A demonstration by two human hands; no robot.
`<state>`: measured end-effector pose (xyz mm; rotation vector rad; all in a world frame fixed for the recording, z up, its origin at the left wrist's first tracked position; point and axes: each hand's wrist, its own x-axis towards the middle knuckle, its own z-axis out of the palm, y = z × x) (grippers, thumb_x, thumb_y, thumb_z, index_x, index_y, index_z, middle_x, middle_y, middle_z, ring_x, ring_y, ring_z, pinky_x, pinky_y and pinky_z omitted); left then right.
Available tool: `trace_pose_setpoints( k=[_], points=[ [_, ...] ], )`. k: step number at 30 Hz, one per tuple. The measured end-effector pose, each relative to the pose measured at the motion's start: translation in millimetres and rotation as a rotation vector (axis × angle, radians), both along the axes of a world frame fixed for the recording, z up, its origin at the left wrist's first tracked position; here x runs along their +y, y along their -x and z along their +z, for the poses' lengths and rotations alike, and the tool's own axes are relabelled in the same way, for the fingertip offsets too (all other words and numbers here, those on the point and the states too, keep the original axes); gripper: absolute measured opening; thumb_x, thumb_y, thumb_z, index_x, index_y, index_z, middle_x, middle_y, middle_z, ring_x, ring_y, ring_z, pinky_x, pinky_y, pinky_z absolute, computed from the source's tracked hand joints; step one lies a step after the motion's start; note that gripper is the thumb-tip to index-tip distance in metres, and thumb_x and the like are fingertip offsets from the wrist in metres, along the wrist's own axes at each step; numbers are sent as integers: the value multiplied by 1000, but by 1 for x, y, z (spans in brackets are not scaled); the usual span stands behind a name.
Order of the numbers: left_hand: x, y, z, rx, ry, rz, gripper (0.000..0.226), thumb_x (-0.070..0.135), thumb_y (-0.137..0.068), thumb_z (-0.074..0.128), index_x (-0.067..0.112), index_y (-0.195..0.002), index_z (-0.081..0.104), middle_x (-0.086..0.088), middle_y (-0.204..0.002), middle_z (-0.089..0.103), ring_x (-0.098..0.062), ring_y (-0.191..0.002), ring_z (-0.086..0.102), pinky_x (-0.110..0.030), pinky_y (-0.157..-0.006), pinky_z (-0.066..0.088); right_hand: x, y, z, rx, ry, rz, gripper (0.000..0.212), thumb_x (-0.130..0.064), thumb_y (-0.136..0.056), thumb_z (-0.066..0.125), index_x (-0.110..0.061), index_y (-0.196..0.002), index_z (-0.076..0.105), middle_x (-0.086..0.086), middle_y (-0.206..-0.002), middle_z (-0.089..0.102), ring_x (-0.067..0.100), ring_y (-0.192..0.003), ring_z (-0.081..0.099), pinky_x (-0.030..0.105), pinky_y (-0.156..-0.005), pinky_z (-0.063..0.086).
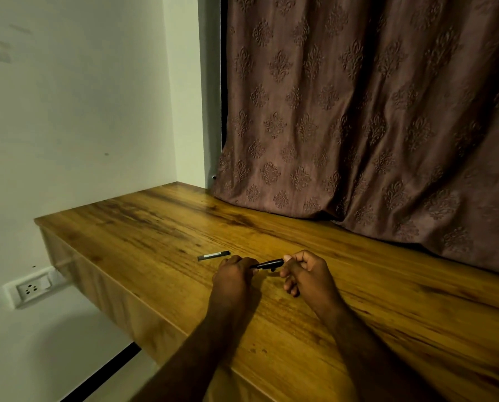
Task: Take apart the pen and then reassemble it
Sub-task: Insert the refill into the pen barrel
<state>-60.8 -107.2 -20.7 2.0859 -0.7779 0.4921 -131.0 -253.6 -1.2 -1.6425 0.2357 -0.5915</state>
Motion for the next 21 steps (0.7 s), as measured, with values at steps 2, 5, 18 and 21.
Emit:
trace_pose_setpoints(
  k=[2,5,18,21],
  points=[
    [0,0,-3,7,40,0,20,23,-87,56,18,-96,74,-5,-88,69,-23,-79,63,-42,-71,54,1,0,1,-1,-12,-1,18,-19,-96,56,-5,-85,58,8,-67,66,19,-46,54,25,-41,37],
    [2,2,-2,133,216,9,21,28,-89,51,23,-87,71,2,-80,68,-17,-73,64,-41,-65,56,4,-2,1,20,-13,-69,26,-26,-98,53,-3,-86,59,7,-67,66,18,-49,55,26,-43,39],
    [7,8,12,270,238,59,19,6,-95,52,10,-99,70,-5,-92,68,-14,-82,61,-21,-66,46,14,-28,-6,341,869,-193,24,-24,-92,56,-26,-115,64,-2,-110,65,19,-97,62,34,-83,52],
    [7,11,11,236,255,61,17,5,-91,54,9,-96,70,-8,-92,70,-19,-83,63,-34,-73,54,9,-31,-6,292,716,-210,14,-18,-93,56,-24,-95,69,-3,-92,68,17,-84,63,34,-75,54]
  ],
)
